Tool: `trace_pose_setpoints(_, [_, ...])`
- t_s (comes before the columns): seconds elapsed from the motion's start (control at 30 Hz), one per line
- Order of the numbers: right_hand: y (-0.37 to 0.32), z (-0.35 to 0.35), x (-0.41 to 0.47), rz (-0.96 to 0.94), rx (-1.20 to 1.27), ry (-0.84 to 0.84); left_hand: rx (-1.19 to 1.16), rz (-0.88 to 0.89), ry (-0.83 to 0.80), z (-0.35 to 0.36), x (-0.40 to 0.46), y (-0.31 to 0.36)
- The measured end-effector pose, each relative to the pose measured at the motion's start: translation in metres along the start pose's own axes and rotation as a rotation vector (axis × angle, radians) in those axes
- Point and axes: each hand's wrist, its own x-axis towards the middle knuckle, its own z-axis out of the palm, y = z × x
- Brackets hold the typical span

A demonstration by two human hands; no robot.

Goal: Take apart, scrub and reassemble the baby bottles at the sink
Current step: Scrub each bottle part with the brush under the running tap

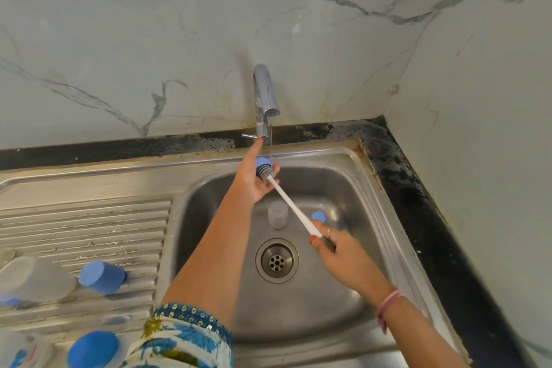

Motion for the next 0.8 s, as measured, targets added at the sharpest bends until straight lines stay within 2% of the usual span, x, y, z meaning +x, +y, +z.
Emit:
trace_pose_setpoints(0.07, [-0.003, -0.004, 0.003, 0.242, 0.747, -0.267, -0.093, -0.009, -0.095, -0.005, -0.001, -0.006])
trace_pose_setpoints(0.1, [-0.004, -0.007, 0.002, 0.333, 1.033, -0.410, -0.170, 0.010, -0.162, -0.007, -0.001, -0.010])
trace_pose_setpoints(0.13, [-0.005, -0.008, 0.000, 0.376, 1.193, -0.514, -0.228, 0.027, -0.209, -0.009, -0.002, -0.014])
trace_pose_setpoints(0.17, [-0.005, -0.008, -0.001, 0.377, 1.253, -0.556, -0.243, 0.039, -0.232, -0.010, -0.003, -0.017])
trace_pose_setpoints(0.2, [-0.005, -0.007, -0.001, 0.368, 1.244, -0.541, -0.189, 0.044, -0.212, -0.009, -0.004, -0.017])
trace_pose_setpoints(0.27, [-0.003, -0.006, -0.002, 0.346, 1.014, -0.342, 0.046, 0.065, -0.102, -0.008, -0.002, -0.016])
trace_pose_setpoints(0.33, [-0.001, -0.011, -0.003, 0.249, 0.479, -0.079, 0.172, 0.079, -0.026, -0.007, -0.002, -0.013])
trace_pose_setpoints(0.4, [0.005, -0.015, -0.001, 0.100, -0.179, 0.098, 0.133, 0.050, -0.002, -0.001, -0.005, -0.007])
trace_pose_setpoints(0.43, [0.006, -0.013, -0.001, 0.034, -0.320, 0.138, 0.099, 0.038, -0.002, 0.004, -0.006, -0.004])
trace_pose_setpoints(0.47, [0.005, -0.008, -0.001, 0.001, -0.289, 0.127, 0.069, 0.034, -0.004, 0.009, -0.008, -0.003])
trace_pose_setpoints(0.5, [0.001, -0.003, -0.002, 0.003, -0.072, 0.065, 0.036, 0.038, -0.002, 0.014, -0.009, -0.002])
trace_pose_setpoints(0.6, [-0.012, -0.009, -0.003, 0.271, 0.945, -0.298, -0.133, 0.031, -0.111, 0.015, -0.006, -0.004])
trace_pose_setpoints(0.63, [-0.013, -0.013, -0.003, 0.353, 1.190, -0.428, -0.159, 0.035, -0.162, 0.013, -0.005, -0.006])
trace_pose_setpoints(0.67, [-0.013, -0.017, -0.004, 0.390, 1.325, -0.502, -0.125, 0.038, -0.172, 0.012, -0.005, -0.008])
trace_pose_setpoints(0.73, [-0.011, -0.019, -0.002, 0.407, 1.356, -0.482, 0.046, 0.053, -0.116, 0.013, -0.005, -0.009])
trace_pose_setpoints(0.77, [-0.010, -0.019, -0.002, 0.395, 1.219, -0.387, 0.129, 0.069, -0.055, 0.015, -0.004, -0.008])
trace_pose_setpoints(0.8, [-0.009, -0.019, -0.002, 0.343, 0.954, -0.258, 0.171, 0.088, -0.005, 0.016, -0.003, -0.006])
